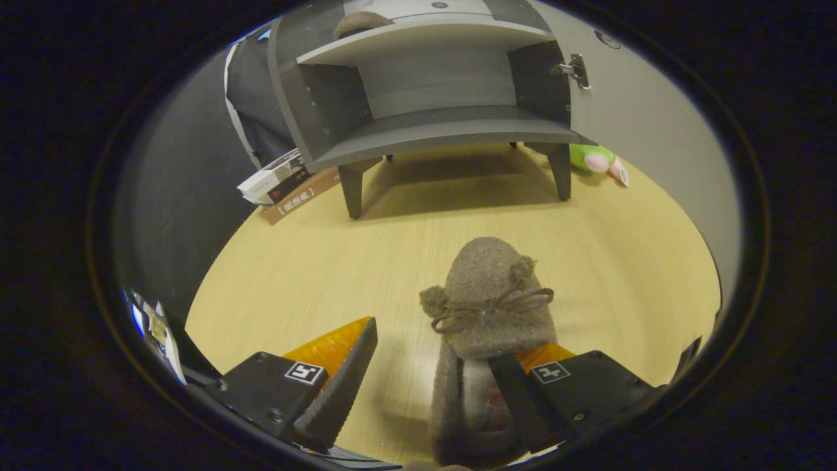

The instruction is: Open the shoe cabinet door, grab the shoes and put them into the shoe cabinet, then close the shoe cabinet door.

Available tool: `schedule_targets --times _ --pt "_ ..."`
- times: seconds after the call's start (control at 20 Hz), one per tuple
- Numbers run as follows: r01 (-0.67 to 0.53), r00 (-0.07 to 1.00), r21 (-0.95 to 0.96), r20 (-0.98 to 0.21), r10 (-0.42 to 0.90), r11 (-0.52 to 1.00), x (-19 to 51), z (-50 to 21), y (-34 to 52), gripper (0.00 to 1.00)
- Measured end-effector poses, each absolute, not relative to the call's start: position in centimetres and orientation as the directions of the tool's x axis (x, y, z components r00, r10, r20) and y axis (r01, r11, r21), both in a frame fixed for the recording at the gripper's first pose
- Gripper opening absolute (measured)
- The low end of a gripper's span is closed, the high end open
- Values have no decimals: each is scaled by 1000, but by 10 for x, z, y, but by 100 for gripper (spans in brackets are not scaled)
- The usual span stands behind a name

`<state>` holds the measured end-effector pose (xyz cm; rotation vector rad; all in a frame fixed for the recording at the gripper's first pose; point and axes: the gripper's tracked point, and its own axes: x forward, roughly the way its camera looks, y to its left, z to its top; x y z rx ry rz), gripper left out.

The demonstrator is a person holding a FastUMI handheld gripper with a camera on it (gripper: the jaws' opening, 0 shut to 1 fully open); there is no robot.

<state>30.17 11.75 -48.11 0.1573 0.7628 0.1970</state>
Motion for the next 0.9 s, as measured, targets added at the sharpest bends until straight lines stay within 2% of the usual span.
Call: schedule_targets --times 0.25,0.4,0.5,0.75,0.9 --pt "-104 708 205 -672 217 973 318 -485 115 98" --pt "-114 701 167 -685 198 979 320 -488 108 81" --pt "-87 697 158 -696 174 984 321 -490 99 62" --pt "-117 659 200 -717 227 973 309 -484 107 16" --pt "-135 671 218 -698 251 967 300 -463 113 10"
